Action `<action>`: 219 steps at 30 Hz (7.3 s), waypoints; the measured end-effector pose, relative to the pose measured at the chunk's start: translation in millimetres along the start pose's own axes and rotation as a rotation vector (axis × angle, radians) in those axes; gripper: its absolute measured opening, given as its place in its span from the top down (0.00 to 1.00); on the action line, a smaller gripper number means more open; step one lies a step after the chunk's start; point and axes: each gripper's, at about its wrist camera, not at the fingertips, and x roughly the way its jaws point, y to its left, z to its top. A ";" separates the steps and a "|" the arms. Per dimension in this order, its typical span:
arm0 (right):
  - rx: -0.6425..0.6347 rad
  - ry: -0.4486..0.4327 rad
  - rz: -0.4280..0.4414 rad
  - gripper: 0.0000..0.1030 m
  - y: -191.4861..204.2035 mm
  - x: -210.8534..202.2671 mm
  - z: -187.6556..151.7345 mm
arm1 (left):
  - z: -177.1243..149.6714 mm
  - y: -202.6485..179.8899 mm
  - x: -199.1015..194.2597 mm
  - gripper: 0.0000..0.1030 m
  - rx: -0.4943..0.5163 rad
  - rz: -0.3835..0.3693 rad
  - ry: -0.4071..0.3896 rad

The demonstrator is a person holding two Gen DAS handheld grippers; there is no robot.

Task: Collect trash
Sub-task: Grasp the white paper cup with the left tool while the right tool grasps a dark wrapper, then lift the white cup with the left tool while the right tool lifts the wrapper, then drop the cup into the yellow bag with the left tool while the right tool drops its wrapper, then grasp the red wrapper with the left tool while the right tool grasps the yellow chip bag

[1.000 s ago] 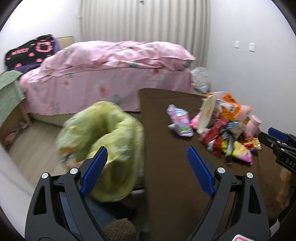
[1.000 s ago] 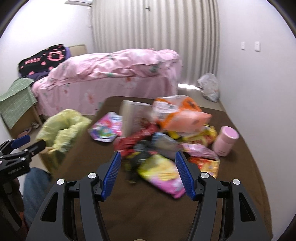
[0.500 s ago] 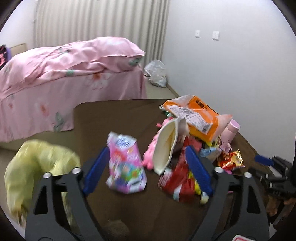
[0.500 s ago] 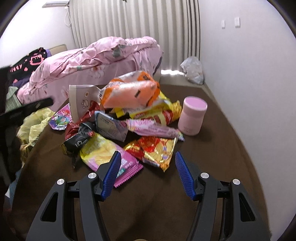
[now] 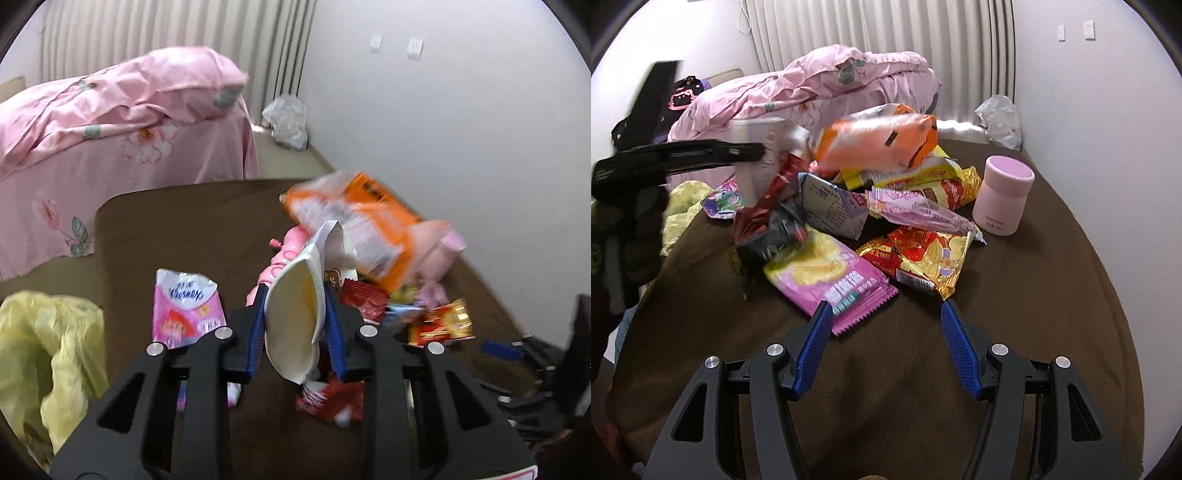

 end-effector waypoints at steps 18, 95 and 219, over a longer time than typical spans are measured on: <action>-0.151 -0.017 0.089 0.46 51.7 16.0 38.8 | -77.3 28.2 -81.6 0.75 -0.229 -0.057 0.047; -0.089 -0.104 0.164 0.89 40.7 -43.1 46.5 | -87.0 35.8 -131.6 0.75 -0.234 0.042 -0.116; -0.020 0.056 0.198 0.65 10.8 5.3 -13.1 | -105.7 -24.5 -57.5 0.36 -0.055 -0.039 0.117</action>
